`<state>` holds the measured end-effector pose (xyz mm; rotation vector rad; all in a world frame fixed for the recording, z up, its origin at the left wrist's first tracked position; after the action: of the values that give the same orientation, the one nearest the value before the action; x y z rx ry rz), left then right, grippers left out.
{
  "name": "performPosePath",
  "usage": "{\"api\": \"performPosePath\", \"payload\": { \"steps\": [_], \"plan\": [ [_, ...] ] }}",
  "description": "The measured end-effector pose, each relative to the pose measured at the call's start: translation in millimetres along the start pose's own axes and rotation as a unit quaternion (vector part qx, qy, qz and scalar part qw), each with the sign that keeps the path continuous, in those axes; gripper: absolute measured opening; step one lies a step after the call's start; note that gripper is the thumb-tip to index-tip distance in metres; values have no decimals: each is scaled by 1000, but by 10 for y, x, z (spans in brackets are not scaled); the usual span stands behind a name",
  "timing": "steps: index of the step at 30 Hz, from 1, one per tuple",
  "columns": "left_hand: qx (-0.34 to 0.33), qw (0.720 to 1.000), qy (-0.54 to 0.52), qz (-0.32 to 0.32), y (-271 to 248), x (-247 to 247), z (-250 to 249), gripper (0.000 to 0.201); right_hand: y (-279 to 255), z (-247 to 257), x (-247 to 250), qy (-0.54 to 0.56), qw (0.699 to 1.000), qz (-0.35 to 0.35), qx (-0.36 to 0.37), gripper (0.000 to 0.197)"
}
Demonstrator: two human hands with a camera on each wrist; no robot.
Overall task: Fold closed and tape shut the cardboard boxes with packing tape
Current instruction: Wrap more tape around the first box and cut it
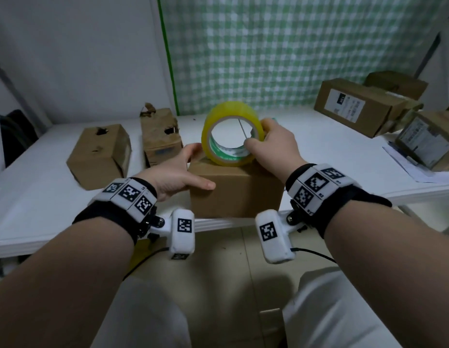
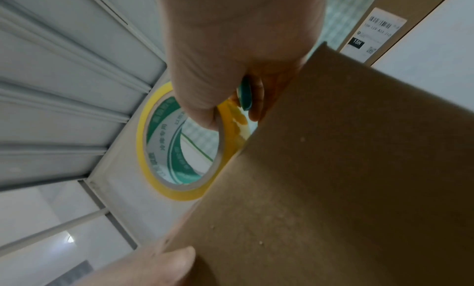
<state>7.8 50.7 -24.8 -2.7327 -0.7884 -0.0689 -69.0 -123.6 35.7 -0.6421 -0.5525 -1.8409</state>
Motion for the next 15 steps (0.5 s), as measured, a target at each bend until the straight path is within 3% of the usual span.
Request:
{"api": "performPosePath", "payload": {
  "steps": [4,7,11,15],
  "plan": [
    [56,997,44,26,3,23,50,117,-12,19,-67,-25,1000,-5,0,19],
    [75,992,103,17,23,9,-43,108,-10,11,-83,-27,1000,-11,-1,23],
    [15,989,150,-7,126,-43,-228,70,-9,-5,-104,-21,1000,-6,-7,25],
    [-26,987,147,-57,159,-43,-222,76,-4,-18,-147,-5,1000,-1,-4,30]
  ]
}}
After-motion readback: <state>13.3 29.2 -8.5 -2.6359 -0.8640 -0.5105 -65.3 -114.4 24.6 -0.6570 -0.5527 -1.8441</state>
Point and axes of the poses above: each hand's wrist, its own y-axis towards the middle knuckle, its own x-axis out of the back of the hand, z = x × y, the point moved 6 cm from there along y, towards the middle knuckle, and after that the axes turned 13 degrees about z, right-handed, at the moved point
